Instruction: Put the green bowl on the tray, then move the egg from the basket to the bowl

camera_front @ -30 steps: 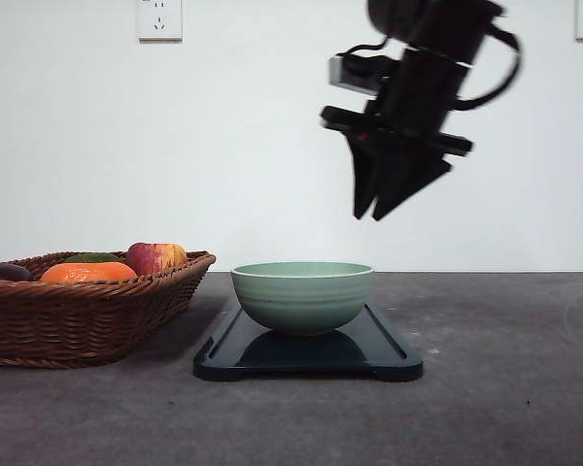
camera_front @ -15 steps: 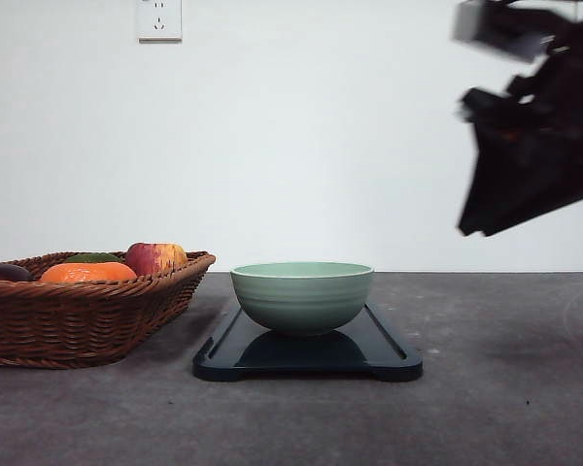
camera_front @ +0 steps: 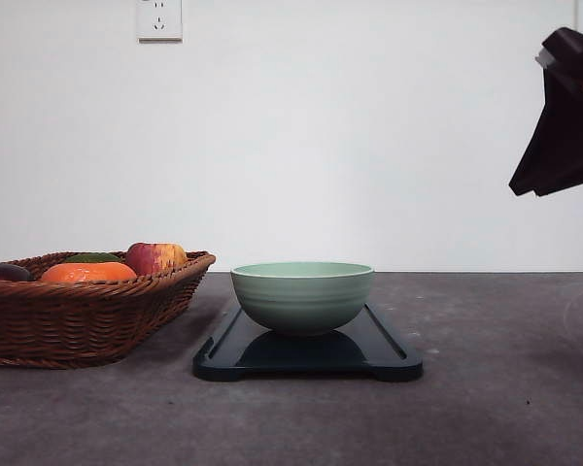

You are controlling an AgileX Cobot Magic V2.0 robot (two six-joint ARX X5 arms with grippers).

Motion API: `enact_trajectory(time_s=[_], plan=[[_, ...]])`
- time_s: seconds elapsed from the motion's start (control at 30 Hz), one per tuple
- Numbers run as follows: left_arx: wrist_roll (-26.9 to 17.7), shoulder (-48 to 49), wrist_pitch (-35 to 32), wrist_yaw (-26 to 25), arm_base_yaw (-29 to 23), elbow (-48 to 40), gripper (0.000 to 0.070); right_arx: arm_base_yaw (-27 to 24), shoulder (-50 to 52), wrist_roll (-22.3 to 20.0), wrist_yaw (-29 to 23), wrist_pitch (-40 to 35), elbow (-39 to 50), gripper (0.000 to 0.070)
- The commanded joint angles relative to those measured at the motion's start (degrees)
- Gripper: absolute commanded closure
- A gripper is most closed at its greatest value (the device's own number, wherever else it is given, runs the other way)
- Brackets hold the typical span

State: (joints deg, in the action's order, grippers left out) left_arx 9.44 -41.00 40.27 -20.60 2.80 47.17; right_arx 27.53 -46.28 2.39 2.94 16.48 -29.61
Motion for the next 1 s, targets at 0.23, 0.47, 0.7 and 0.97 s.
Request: enact_trajectory(time_s=[0.23, 0.47, 0.7, 0.97], plan=[[0.5, -18.1, 4.3, 4.7, 5.1, 14.7, 0.0312, 0.3, -0.4, 0.2, -0.2, -0.3, -0.2, 0.0551], [0.5, -34.6, 8.2, 11.7, 9.3, 25.3, 0.0313, 0.3, -0.4, 0.2, -0.6, -0.3, -0.2, 0.0551], [0.7, -48.6, 9.0, 16.8, 12.1, 31.6, 0.0316, 0.3, -0.4, 0.2, -1.7, -0.2, -0.2, 0.0551], [2.2, -59.1, 3.8, 17.1, 13.0, 32.3, 0.0350, 0.3, -0.4, 0.1, -1.7, -0.2, -0.2, 0.0551]])
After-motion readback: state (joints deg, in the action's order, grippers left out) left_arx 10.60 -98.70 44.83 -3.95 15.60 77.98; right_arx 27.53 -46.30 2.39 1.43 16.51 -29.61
